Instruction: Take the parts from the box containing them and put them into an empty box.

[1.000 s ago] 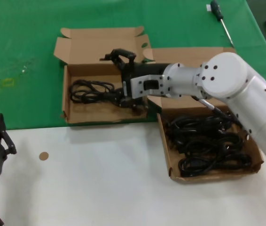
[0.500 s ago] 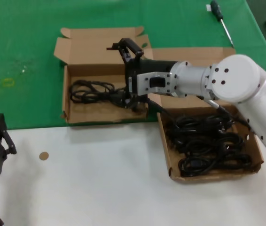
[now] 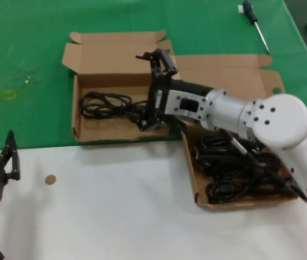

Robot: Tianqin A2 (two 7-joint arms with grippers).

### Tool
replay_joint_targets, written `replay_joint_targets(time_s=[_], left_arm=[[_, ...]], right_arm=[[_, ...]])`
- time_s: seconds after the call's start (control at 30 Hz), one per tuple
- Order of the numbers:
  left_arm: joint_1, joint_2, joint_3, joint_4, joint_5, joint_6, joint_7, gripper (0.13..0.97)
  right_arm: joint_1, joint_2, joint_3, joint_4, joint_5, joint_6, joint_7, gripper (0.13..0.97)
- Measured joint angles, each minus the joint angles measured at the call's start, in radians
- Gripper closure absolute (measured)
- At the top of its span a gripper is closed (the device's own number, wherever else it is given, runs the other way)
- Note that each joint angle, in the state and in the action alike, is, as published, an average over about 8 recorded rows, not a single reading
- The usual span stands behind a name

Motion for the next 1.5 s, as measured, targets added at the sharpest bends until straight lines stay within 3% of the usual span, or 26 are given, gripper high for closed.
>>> replay_joint_targets(time_s=[0.33, 0.6, 0.9, 1.03, 1.3, 1.5], left_arm=[[0.000, 0.000, 0.000, 0.000, 0.000, 0.000, 0.000, 0.706], [0.000, 0.000, 0.000, 0.000, 0.000, 0.000, 0.000, 0.489], [0.000, 0.000, 0.000, 0.000, 0.000, 0.000, 0.000, 0.297], [0.000, 0.000, 0.000, 0.000, 0.000, 0.000, 0.000, 0.297], [0.000, 0.000, 0.000, 0.000, 0.000, 0.000, 0.000, 0.179], [0.000, 0.000, 0.000, 0.000, 0.000, 0.000, 0.000, 0.150]], right_arm=[[-0.127, 0.003, 0.072, 0.077, 0.065, 0.088, 0.055, 0.129], [-0.229, 0.005, 0.129, 0.139, 0.117, 0.159, 0.100, 0.129], [-0.342, 0.007, 0.193, 0.208, 0.176, 0.238, 0.149, 0.129], [-0.393, 0.009, 0.221, 0.239, 0.202, 0.273, 0.171, 0.129], [-0.495, 0.011, 0.278, 0.300, 0.254, 0.343, 0.215, 0.129], [-0.572, 0.012, 0.322, 0.347, 0.294, 0.397, 0.249, 0.129]])
